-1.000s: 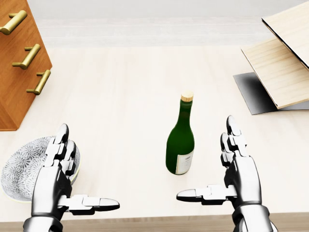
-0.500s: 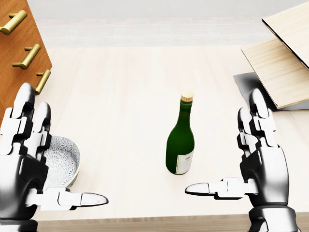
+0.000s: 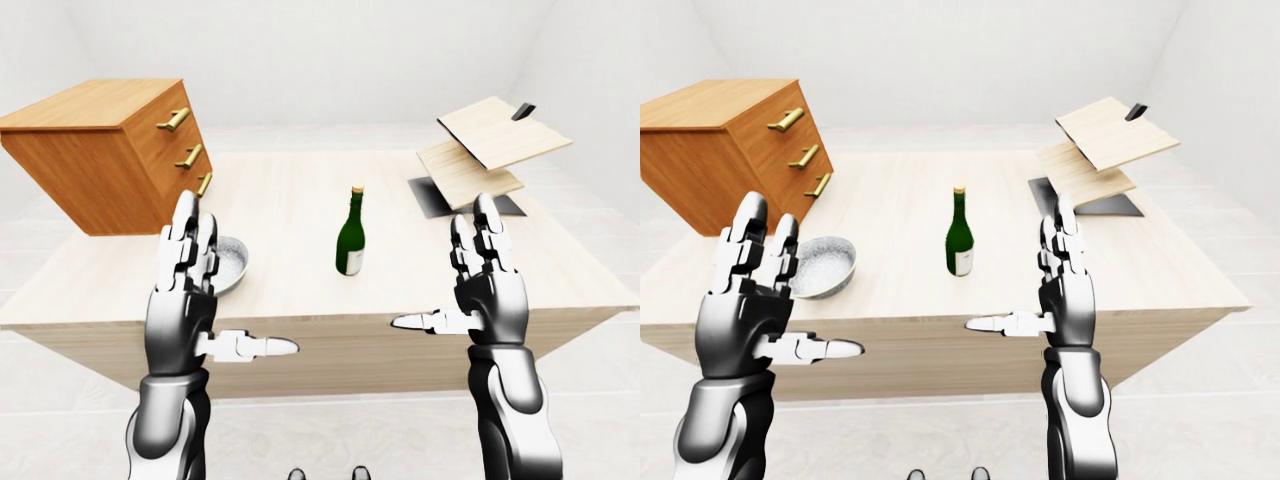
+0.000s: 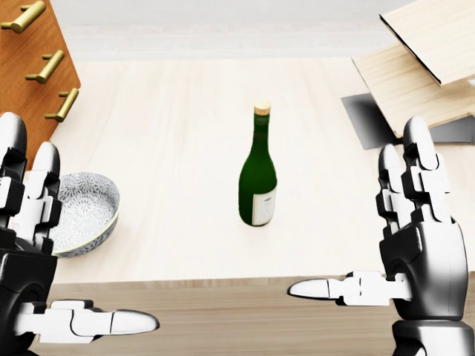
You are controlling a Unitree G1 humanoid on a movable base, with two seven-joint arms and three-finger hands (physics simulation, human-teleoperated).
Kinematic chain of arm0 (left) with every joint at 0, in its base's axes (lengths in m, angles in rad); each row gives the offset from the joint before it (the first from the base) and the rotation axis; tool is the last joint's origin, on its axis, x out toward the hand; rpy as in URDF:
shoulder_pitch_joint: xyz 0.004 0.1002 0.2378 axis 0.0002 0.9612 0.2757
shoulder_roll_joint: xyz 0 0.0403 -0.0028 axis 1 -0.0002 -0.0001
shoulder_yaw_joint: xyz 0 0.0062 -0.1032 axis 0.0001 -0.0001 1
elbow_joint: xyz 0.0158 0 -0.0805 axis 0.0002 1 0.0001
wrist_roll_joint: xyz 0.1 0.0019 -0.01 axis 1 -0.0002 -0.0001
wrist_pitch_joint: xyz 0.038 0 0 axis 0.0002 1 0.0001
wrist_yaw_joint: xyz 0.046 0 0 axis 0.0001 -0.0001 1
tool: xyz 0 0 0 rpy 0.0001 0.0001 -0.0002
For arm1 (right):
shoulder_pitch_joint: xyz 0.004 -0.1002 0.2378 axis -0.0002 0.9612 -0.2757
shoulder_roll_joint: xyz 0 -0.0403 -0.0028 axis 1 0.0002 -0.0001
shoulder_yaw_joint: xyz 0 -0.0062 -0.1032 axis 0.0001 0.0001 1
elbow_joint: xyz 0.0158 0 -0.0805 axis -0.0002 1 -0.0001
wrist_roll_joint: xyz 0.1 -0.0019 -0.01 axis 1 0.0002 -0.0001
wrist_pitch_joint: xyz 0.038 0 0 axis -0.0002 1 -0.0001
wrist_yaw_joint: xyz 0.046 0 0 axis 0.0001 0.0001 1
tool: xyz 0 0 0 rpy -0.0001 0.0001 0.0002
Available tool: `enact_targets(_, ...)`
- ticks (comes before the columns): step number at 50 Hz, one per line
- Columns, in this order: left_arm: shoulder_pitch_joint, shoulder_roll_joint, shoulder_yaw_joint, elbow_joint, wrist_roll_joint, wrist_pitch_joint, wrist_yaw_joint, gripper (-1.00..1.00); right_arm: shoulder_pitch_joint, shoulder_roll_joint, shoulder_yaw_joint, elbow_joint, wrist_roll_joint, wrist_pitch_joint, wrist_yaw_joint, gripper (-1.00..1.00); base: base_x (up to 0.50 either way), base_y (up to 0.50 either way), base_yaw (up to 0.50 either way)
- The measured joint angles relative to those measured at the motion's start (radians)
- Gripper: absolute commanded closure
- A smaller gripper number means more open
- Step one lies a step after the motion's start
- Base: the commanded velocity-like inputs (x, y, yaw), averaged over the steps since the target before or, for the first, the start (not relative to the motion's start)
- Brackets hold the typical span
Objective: Put the wine bottle on the wine rack.
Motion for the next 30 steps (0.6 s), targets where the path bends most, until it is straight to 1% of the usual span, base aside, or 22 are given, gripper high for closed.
enact_targets(7,0.012,-0.003,0.0,0.005,-0.001,0.0,-0.007,-1.0,0.005,0.0,0.007,-0.011,0.007,0.0,0.003,-1.0,-0.06,-0.5,0.0)
enact_targets(30,0.048,-0.01,-0.011,0.04,0.009,0.0,-0.019,-1.0,0.028,0.002,0.033,-0.046,0.028,0.0,0.013,-1.0,0.0,-0.5,0.0)
